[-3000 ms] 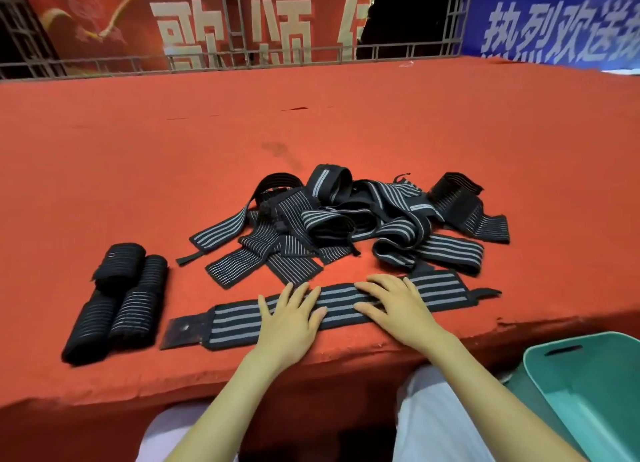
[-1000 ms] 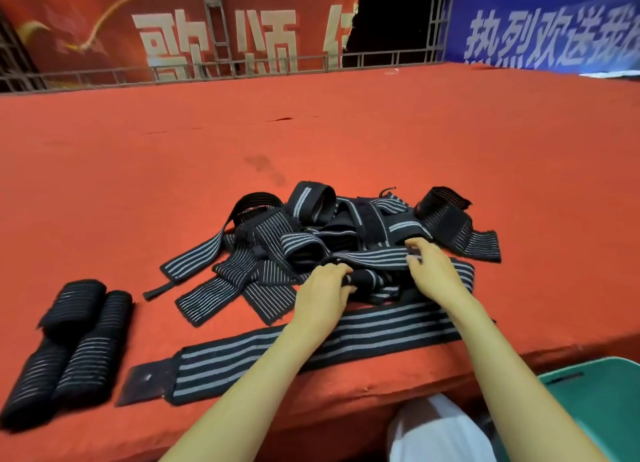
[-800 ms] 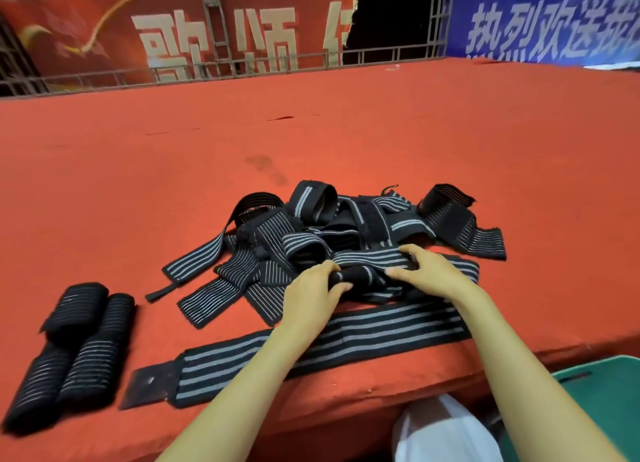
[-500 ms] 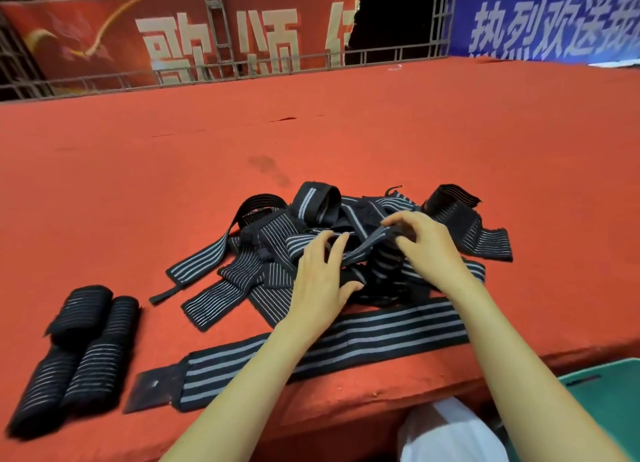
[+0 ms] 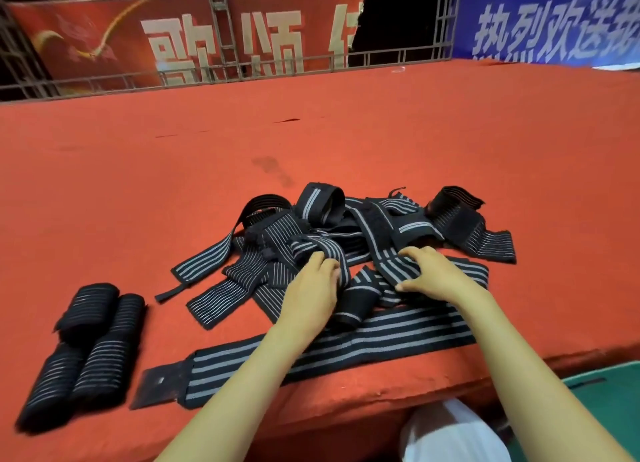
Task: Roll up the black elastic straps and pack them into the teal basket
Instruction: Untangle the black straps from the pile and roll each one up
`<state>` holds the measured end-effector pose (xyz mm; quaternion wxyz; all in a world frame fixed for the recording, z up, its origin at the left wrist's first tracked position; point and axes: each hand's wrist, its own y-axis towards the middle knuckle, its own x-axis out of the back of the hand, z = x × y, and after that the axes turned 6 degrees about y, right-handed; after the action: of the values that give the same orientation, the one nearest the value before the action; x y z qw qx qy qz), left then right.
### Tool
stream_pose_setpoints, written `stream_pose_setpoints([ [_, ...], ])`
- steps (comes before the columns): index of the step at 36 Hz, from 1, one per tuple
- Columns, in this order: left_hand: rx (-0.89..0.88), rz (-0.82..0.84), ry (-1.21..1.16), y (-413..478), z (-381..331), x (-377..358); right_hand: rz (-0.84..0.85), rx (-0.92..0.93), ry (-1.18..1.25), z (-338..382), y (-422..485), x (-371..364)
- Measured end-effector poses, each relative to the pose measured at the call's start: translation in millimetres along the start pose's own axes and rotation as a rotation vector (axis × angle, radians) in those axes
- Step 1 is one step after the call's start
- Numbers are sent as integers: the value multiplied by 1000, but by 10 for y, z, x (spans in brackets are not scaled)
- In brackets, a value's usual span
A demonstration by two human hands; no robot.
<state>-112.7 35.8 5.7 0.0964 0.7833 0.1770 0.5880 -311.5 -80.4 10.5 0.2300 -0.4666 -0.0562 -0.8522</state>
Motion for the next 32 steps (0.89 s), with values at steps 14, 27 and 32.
stream_pose_setpoints([
  [14,116,-33,-34,12,-162,262,-110,108,2,-153,32,-90],
  [27,224,-216,-268,-102,106,617,-345,-37,2,-257,205,-202],
  [32,243,-211,-301,-150,124,629,-248,-70,168,-252,139,-135],
])
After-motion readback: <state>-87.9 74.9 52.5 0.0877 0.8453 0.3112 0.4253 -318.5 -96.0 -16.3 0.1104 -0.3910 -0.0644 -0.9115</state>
